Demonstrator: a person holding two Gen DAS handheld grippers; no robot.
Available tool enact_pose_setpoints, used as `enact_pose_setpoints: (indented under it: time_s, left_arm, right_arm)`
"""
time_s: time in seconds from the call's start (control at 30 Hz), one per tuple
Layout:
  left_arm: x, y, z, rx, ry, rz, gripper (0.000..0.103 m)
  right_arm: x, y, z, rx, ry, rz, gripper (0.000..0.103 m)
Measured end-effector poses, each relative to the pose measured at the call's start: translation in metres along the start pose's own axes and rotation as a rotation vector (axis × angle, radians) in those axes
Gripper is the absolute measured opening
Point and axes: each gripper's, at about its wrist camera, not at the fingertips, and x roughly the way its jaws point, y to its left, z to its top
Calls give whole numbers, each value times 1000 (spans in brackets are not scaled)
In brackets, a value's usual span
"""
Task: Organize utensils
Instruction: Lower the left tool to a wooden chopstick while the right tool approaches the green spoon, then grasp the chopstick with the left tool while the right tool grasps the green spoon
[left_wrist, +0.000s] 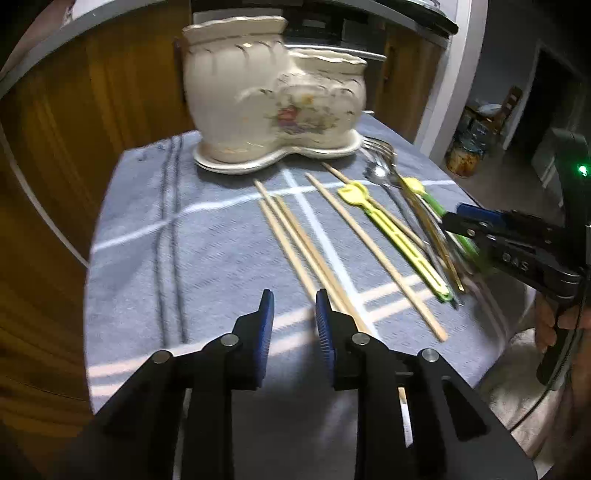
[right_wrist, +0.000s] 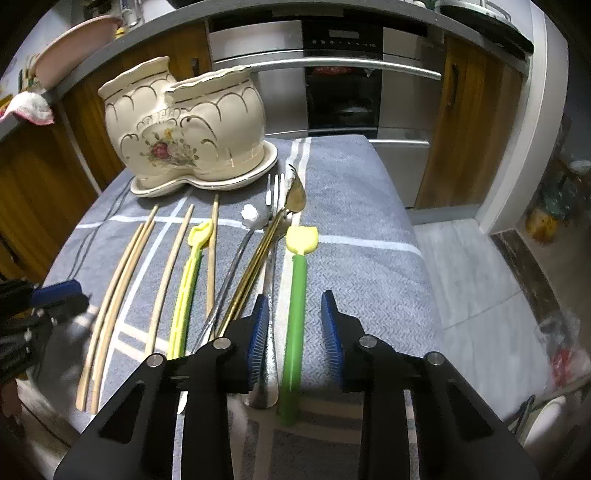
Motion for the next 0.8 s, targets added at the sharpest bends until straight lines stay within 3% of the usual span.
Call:
enact_pose_setpoints:
  time_s: [0.07, 0.17, 0.4, 0.5, 0.67, 0.8]
  left_arm:
    - [3, -5, -2, -1, 11, -17, 24]
    - [9, -12, -4, 29, 23, 41, 24]
    - [19, -7, 5, 14, 56, 39, 24]
    - [23, -9, 10, 38, 72, 75, 24]
    - [20, -10, 10, 71, 118, 57, 24]
    - [18, -4, 7, 97, 117, 34, 18]
  right_arm:
    - [1, 0, 0, -2, 8, -4, 28]
    - [2, -2, -1, 4, 16, -7, 27]
    - [9, -8, 8, 27, 51, 15, 25]
    - [16, -11, 15, 36, 74, 26, 24]
    - [23, -7, 25, 0, 113, 20, 24]
    - [24, -8, 25, 2, 109, 27, 11]
